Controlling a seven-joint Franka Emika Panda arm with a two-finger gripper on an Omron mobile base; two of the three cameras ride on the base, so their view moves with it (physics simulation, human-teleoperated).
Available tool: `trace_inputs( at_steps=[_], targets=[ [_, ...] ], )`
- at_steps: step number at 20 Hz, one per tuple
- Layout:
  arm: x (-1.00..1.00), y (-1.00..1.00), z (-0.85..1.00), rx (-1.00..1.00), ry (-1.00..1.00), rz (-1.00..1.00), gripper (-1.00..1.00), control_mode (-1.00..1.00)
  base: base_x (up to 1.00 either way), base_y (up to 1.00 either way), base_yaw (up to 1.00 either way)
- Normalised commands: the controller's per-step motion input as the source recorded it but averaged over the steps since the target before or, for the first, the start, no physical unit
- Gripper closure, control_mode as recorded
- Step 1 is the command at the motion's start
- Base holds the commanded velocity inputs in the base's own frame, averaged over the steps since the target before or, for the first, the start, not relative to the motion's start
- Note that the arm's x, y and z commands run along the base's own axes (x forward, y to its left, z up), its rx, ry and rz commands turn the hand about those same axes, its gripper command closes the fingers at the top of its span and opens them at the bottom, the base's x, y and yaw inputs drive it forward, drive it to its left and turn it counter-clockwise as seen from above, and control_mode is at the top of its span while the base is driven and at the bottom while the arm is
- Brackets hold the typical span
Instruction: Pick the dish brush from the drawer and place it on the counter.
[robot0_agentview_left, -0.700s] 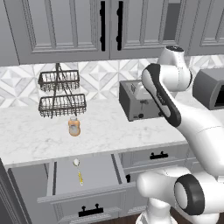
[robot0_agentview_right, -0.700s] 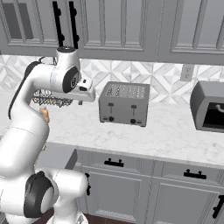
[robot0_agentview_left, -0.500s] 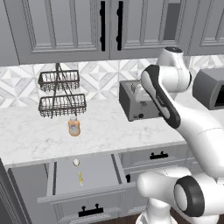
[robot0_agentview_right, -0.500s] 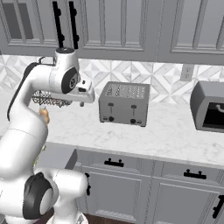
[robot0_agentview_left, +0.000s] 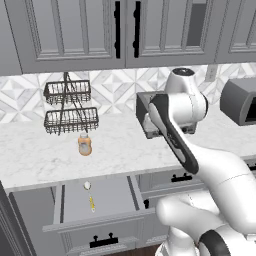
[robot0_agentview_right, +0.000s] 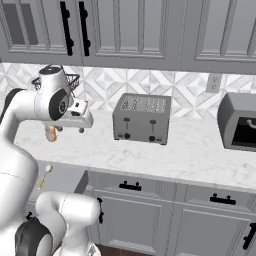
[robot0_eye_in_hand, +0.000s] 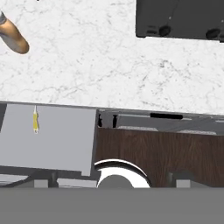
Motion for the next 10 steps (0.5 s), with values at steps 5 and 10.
trace_inputs(
  at_steps=[5,10],
  targets=[
    [-0.22,0.46,-0.23,0.0,0.0,0.0,-1.0,-1.0,0.0,0.0,0.0],
    [-0.04,0.53,-0.25,0.0,0.02,0.0,-1.0,-1.0,0.0,0.0,0.0]
  ],
)
